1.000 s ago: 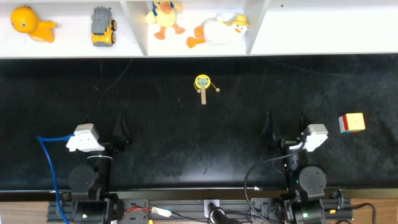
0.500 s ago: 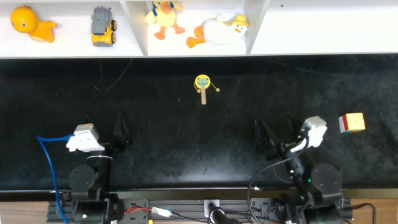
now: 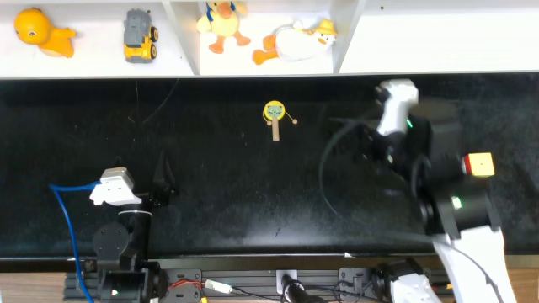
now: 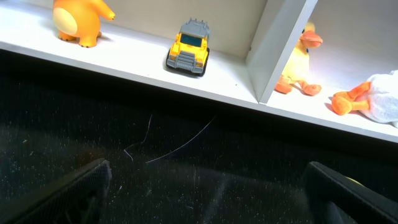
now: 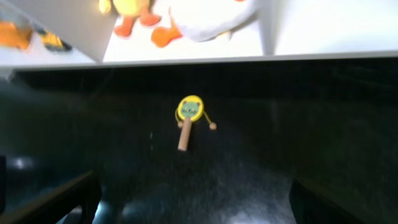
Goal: Store Toys
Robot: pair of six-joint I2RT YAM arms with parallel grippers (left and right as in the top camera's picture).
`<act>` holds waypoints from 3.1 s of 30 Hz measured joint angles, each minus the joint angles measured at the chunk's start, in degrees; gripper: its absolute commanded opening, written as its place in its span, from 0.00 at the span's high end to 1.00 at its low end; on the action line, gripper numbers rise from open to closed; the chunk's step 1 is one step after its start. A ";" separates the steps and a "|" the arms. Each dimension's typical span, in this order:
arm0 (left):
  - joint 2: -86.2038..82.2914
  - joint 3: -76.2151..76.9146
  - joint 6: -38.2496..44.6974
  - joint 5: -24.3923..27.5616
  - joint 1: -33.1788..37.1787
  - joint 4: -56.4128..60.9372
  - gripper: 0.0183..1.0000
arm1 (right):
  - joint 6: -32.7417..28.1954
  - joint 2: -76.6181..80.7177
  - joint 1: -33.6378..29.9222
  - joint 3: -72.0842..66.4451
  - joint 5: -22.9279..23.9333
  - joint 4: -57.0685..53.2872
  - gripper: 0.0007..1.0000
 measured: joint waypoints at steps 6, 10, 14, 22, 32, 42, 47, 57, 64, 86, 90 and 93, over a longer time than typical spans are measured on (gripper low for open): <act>0.00 -0.04 0.00 0.00 0.00 0.00 0.00 | -0.04 12.46 12.11 9.05 7.65 -2.38 0.00; 0.00 -0.04 0.00 0.00 0.00 0.00 0.00 | 3.26 19.56 17.35 10.40 12.68 -2.32 0.00; 0.00 -0.07 0.00 0.00 0.00 0.00 0.00 | 6.47 26.64 17.77 10.40 13.14 -2.12 0.00; 0.00 -0.07 0.00 0.00 0.00 0.00 0.00 | 9.35 37.66 17.77 10.40 8.46 4.00 0.00; 0.00 -0.07 0.00 0.00 0.00 0.00 0.00 | 9.35 46.29 18.27 10.40 8.20 5.42 0.00; 0.00 -0.07 0.00 0.00 0.00 0.00 0.00 | 9.57 49.22 20.44 12.81 10.03 4.48 0.00; 0.00 -0.07 0.00 0.00 0.00 0.00 0.00 | 9.99 51.41 20.50 15.50 10.84 1.90 0.01; 0.00 -0.11 0.00 0.00 0.00 0.00 0.00 | 10.75 56.89 20.50 20.81 12.55 -0.22 0.18; 0.00 -0.11 0.00 0.00 0.00 0.00 0.00 | 10.99 58.21 20.46 22.14 14.05 -3.87 0.52; 0.00 -0.17 0.00 0.00 0.00 0.00 0.00 | 12.13 58.53 20.48 22.95 13.66 -9.75 0.96; 0.00 -0.17 0.00 0.00 0.00 0.00 0.00 | 12.20 60.26 20.48 26.03 13.55 -16.65 0.96; 0.00 -0.17 0.00 0.00 0.00 -0.02 0.00 | 12.37 61.02 20.46 28.85 13.51 -22.84 0.96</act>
